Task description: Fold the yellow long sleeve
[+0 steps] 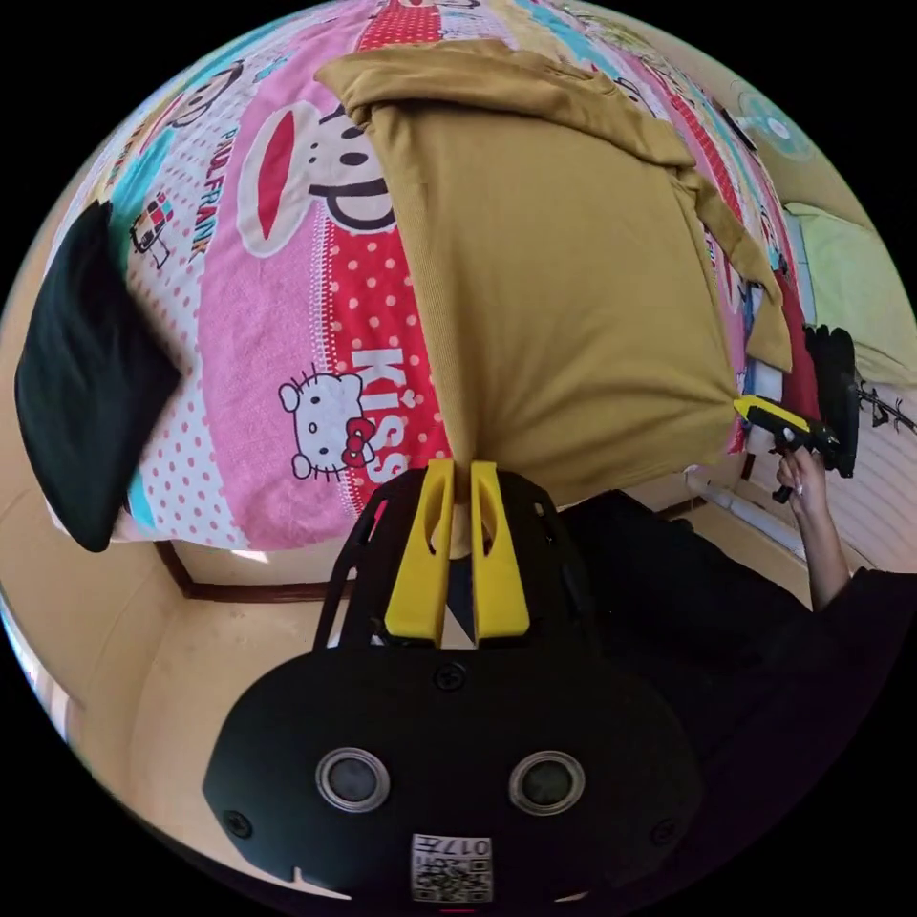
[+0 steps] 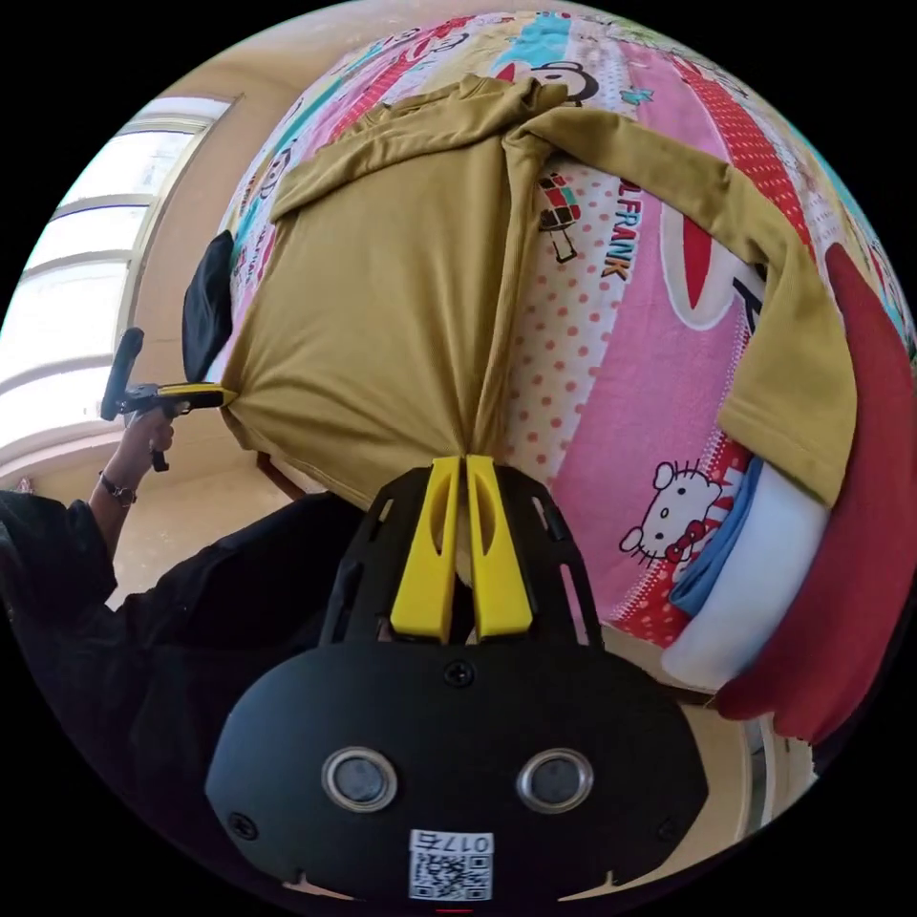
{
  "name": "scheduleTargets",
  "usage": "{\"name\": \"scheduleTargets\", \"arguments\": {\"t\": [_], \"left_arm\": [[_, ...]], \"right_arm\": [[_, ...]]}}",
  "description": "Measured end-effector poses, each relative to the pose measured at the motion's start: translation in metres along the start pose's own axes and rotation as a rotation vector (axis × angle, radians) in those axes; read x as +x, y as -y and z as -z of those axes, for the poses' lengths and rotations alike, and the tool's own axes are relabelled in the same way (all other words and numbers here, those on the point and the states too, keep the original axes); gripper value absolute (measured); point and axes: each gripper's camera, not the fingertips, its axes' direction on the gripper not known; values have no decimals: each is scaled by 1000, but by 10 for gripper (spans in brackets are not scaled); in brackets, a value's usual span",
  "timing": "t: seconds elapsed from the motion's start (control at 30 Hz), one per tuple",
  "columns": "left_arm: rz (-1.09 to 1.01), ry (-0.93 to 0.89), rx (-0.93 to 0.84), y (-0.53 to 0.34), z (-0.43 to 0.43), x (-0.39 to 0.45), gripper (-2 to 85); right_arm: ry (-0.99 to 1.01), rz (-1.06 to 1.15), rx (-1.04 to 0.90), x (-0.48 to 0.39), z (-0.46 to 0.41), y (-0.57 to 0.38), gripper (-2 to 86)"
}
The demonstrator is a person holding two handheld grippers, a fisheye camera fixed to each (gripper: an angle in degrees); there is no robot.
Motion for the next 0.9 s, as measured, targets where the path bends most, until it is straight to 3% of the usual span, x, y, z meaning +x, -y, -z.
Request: {"name": "scheduleTargets", "arguments": {"t": [0.1,0.17,0.23,0.37,0.5,0.67,0.83,0.9], "left_arm": [[193,-164,85,-14,-13,-34,57],[245,-155,211,-28,-9,-38,67],[244,-125,253,-31,-10,-32,63],[160,-112,195,-18,-24,-10,65],[90,-103,193,-14,-21,1,66],[62,-181,177,-12,-35,3,72],[54,-254,169,-16,-53,6,76],[47,-252,158,-17,-57,6,76]], "right_arm": [[-203,-115,173,14,73,-10,55],[-460,-278,335,28,127,-21,99],[-524,-326,338,44,137,-15,109],[-383,-236,100,63,127,24,42],[-357,-193,262,40,231,3,32],[-407,-437,459,131,374,-41,32],[-379,-653,286,236,360,-46,52],[-371,-733,330,238,359,-62,69]]}}
